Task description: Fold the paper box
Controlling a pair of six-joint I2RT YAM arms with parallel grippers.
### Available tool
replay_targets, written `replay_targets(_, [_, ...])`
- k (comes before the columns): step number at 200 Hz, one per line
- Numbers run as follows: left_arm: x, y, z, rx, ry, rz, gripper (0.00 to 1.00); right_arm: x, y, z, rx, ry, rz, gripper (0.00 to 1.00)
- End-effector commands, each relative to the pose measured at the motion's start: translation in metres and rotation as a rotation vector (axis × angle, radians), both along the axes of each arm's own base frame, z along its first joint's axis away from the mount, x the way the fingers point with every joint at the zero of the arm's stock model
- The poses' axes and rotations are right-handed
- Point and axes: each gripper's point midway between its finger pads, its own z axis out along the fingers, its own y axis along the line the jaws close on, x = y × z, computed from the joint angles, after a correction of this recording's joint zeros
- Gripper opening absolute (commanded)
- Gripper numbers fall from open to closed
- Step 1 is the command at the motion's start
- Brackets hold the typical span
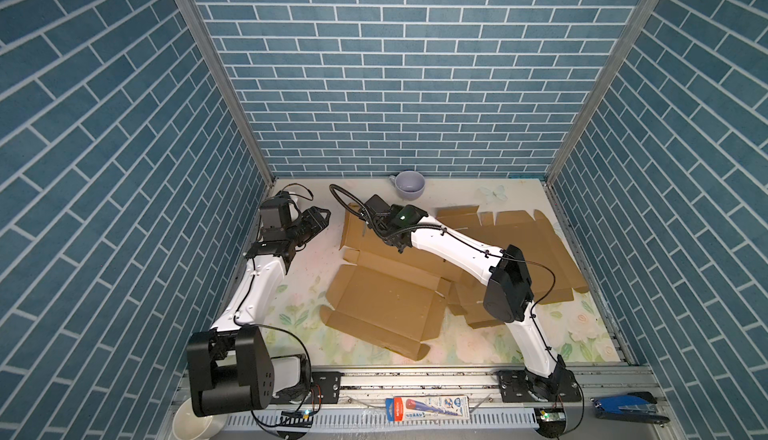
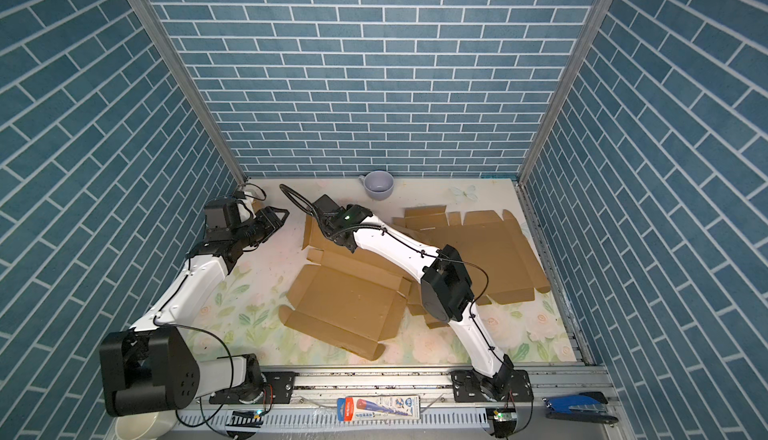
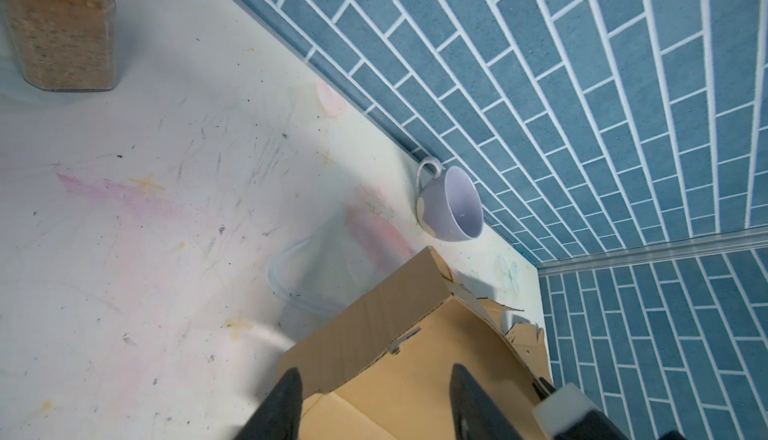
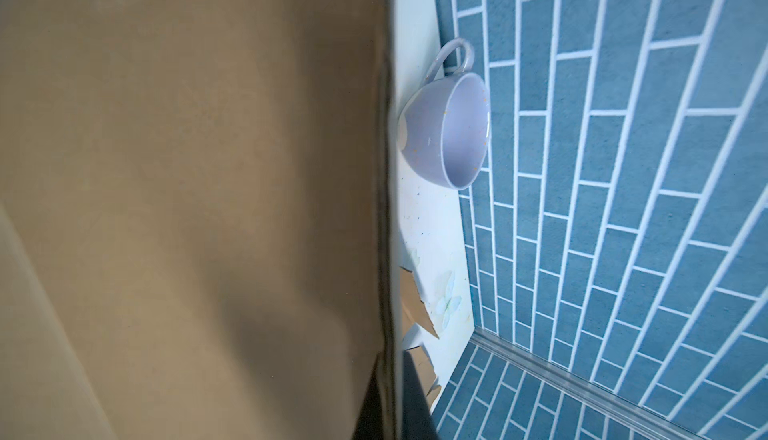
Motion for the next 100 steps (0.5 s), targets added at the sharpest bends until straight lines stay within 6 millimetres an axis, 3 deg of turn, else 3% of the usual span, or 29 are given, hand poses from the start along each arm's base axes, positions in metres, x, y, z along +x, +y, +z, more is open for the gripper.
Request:
replay_targets(1, [0.004,0.003,0.009,-0.006,-0.040,0.006,0.58,0.001,0.005,0.054,0.059,-0.117,0.025,0.00])
replay_targets(19, [0.004,0.005,0.012,-0.005,-0.046,0.011,0.59,-0.009,0.015,0.052,0.057,-0.114,0.069,0.00])
replay_targets(69, [0.001,0.016,0.006,-0.003,-0.035,0.035,0.58,-0.028,0.012,-0.001,0.061,-0.138,0.049,0.00])
replay_targets(100, [-0.002,0.019,0.004,0.002,-0.031,0.048,0.59,-0.036,0.014,0.000,0.095,-0.173,0.051,0.00])
